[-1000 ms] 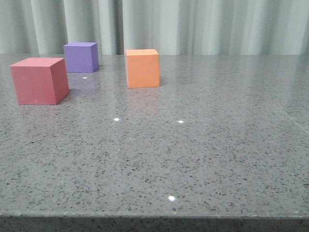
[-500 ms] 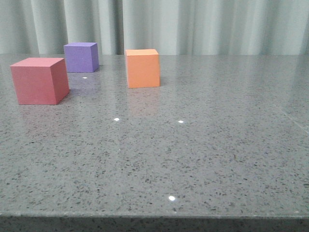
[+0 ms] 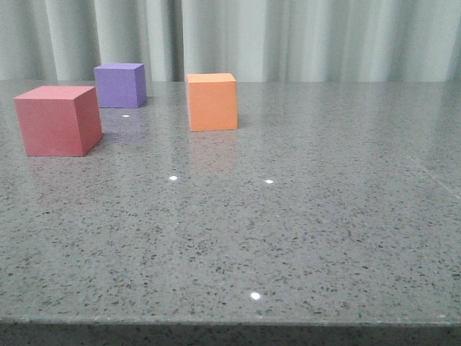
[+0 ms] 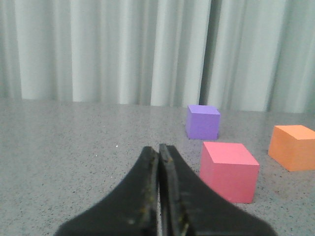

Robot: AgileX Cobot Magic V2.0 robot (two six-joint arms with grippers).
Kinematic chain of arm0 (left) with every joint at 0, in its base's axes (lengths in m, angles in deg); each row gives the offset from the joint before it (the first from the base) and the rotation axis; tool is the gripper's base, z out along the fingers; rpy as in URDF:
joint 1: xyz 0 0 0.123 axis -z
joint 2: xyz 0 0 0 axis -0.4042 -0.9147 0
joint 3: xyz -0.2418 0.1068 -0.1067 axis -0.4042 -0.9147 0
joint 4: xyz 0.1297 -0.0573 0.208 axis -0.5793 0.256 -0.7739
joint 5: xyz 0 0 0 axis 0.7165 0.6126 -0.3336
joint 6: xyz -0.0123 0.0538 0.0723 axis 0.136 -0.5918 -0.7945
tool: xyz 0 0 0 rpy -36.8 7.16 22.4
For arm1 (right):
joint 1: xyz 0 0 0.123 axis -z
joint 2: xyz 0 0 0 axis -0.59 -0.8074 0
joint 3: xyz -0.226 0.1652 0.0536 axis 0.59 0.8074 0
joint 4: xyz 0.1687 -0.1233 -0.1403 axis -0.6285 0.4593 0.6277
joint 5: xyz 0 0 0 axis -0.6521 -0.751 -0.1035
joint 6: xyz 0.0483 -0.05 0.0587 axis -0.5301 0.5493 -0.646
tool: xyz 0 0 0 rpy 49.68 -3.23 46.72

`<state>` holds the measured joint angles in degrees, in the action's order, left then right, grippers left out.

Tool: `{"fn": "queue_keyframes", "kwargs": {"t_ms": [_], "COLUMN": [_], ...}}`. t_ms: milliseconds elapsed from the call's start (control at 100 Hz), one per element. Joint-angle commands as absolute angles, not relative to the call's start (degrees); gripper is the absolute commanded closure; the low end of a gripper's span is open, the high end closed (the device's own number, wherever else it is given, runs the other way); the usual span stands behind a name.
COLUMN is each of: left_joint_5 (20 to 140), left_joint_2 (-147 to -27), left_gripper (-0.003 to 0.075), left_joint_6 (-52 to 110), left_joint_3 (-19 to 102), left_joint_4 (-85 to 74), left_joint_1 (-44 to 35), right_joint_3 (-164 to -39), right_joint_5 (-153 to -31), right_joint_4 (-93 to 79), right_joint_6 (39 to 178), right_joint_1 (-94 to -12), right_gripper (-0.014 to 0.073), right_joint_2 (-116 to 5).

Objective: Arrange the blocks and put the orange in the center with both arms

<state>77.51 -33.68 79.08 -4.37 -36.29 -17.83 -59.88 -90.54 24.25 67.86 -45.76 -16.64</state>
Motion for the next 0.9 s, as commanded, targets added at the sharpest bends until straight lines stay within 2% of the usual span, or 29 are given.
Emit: {"fn": "queue_keyframes", "kwargs": {"t_ms": [0, 170, 380, 710, 800, 850, 890], "left_joint_5": [83.44, 96.82, 106.14, 107.62, 108.92, 109.97, 110.73], "left_joint_2": [-39.55, -51.74, -63.44, -70.00, -70.68, -70.74, -70.74], "left_gripper": [0.0741, 0.0741, 0.0741, 0.0726, 0.0621, 0.0517, 0.0402], "left_joint_6": [79.23, 79.23, 79.23, 79.23, 79.23, 79.23, 79.23], "left_joint_3": [5.03, 20.69, 34.70, 37.85, 37.85, 37.85, 37.85], "left_joint_4": [-35.51, -35.51, -35.51, -35.51, -35.51, -35.51, -35.51], "left_joint_1": [-17.97, -17.97, -17.97, -17.97, -17.97, -17.97, -17.97], "right_joint_3": [-61.49, -61.49, -61.49, -61.49, -61.49, -61.49, -61.49], "right_joint_5": [-86.56, -86.56, -86.56, -86.56, -86.56, -86.56, -86.56], "right_joint_4": [25.29, 25.29, 25.29, 25.29, 25.29, 25.29, 25.29], "right_joint_6": [68.01, 68.01, 68.01, 68.01, 68.01, 68.01, 68.01], "right_joint_1": [-45.48, -45.48, -45.48, -45.48, -45.48, -45.48, -45.48], "right_gripper": [0.0662, 0.0662, 0.0662, 0.0662, 0.0662, 0.0662, 0.0662], "right_joint_2": [-17.33, -17.33, -17.33, -17.33, -17.33, -17.33, -17.33]}}
